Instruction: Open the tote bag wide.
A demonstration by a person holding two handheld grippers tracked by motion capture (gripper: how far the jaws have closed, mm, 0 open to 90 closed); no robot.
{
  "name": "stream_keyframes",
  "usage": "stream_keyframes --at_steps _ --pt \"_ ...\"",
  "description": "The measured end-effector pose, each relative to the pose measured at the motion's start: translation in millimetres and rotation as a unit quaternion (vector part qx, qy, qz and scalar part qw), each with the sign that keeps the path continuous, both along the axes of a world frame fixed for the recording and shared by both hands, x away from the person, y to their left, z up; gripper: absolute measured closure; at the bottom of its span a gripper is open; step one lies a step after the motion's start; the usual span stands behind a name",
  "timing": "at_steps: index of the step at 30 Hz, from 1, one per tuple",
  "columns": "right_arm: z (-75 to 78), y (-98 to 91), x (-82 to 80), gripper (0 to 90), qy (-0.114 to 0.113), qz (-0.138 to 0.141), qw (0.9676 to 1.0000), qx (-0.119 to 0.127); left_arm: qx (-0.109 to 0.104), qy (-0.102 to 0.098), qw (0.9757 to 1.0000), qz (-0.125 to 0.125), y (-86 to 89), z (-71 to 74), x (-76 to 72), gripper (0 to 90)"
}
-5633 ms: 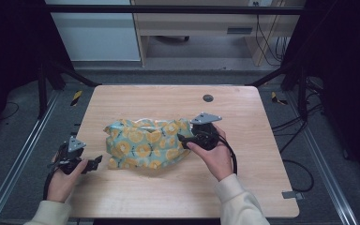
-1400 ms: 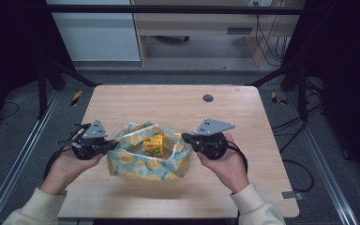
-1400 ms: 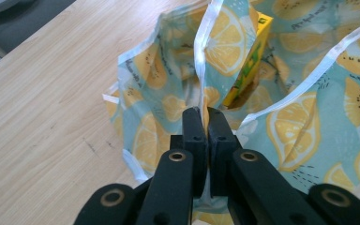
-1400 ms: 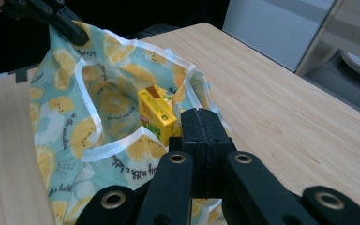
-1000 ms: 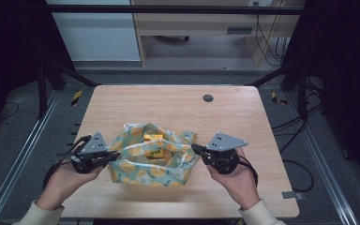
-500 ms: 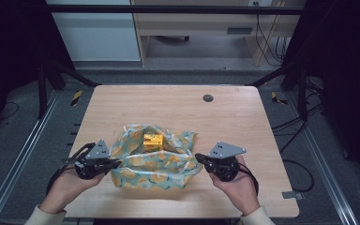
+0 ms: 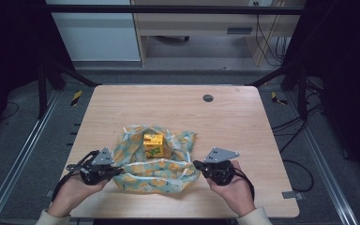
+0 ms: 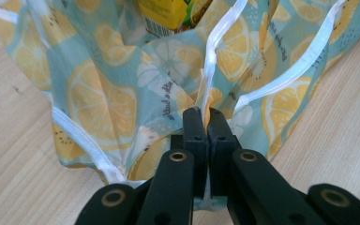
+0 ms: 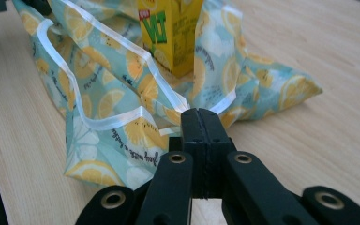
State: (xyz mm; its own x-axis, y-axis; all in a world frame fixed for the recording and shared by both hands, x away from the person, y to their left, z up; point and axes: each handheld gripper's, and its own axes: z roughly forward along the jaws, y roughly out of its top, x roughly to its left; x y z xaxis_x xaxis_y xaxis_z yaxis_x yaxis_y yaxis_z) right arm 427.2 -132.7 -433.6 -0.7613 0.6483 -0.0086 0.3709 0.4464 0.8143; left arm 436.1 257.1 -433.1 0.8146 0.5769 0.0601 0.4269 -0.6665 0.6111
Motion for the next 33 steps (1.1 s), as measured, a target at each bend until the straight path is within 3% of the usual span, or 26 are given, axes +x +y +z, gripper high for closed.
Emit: stream_keyframes --at_steps 6,20,25,33 --pt "-13.0 -2.0 1.3 90.0 0.017 -0.005 0.9998 -0.004 0.005 0.009 0.9999 0.0 -2.5 -12.7 1.4 88.6" --pt "-33.1 2.1 3.7 90.0 0.037 -0.011 0.9983 -0.044 0.028 0.017 0.9995 -0.007 -7.2 -29.6 0.4 89.0" --pt "-18.5 3.2 5.2 71.7 0.017 -0.014 0.9996 -0.018 0.023 0.015 0.9996 -0.007 -8.0 -28.8 0.0 89.1" --pt "17.0 19.2 32.0 50.8 -0.003 -0.005 0.9998 -0.019 0.024 0.014 0.9996 -0.009 -10.0 -28.5 -0.7 89.2"
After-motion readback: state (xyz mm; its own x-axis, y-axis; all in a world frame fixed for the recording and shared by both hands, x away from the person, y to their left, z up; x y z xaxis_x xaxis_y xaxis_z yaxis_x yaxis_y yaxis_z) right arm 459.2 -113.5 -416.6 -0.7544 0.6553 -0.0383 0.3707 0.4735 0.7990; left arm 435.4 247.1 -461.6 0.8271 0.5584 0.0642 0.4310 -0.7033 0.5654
